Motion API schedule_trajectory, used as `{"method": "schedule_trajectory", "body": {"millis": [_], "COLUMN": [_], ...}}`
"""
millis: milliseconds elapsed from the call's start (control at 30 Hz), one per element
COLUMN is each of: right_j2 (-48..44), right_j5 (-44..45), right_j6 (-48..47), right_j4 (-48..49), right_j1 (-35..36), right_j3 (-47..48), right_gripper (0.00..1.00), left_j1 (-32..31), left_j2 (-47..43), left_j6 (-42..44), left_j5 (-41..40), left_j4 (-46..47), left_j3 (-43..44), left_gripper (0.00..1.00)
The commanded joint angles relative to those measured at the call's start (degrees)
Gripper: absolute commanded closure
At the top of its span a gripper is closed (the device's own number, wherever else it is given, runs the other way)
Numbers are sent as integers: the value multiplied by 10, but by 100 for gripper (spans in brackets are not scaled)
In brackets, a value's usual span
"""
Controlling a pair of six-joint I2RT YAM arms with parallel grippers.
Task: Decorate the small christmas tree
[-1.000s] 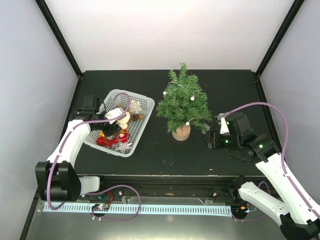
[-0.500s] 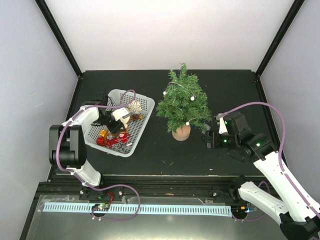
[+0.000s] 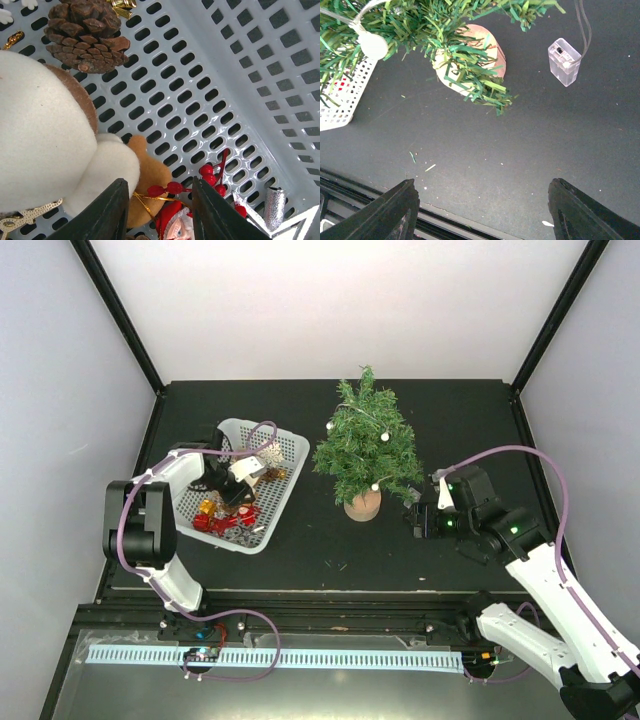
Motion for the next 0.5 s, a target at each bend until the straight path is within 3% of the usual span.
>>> {"method": "schedule_trajectory", "body": {"millis": [0, 467], "right_j2": [-7, -20], "right_j5": [6, 2], "right_j6": [3, 7], "right_j4": [8, 8], "right_j1": [1, 1], "right_j3": [-9, -20], "right_gripper": [29, 29], "left_j1": [-8, -16], "left_j2": [8, 22], "left_j6": [2, 2], "left_j5": [3, -18], "left_j4": [9, 22], "left_j3": [7, -8], "left_gripper": [63, 67]}}
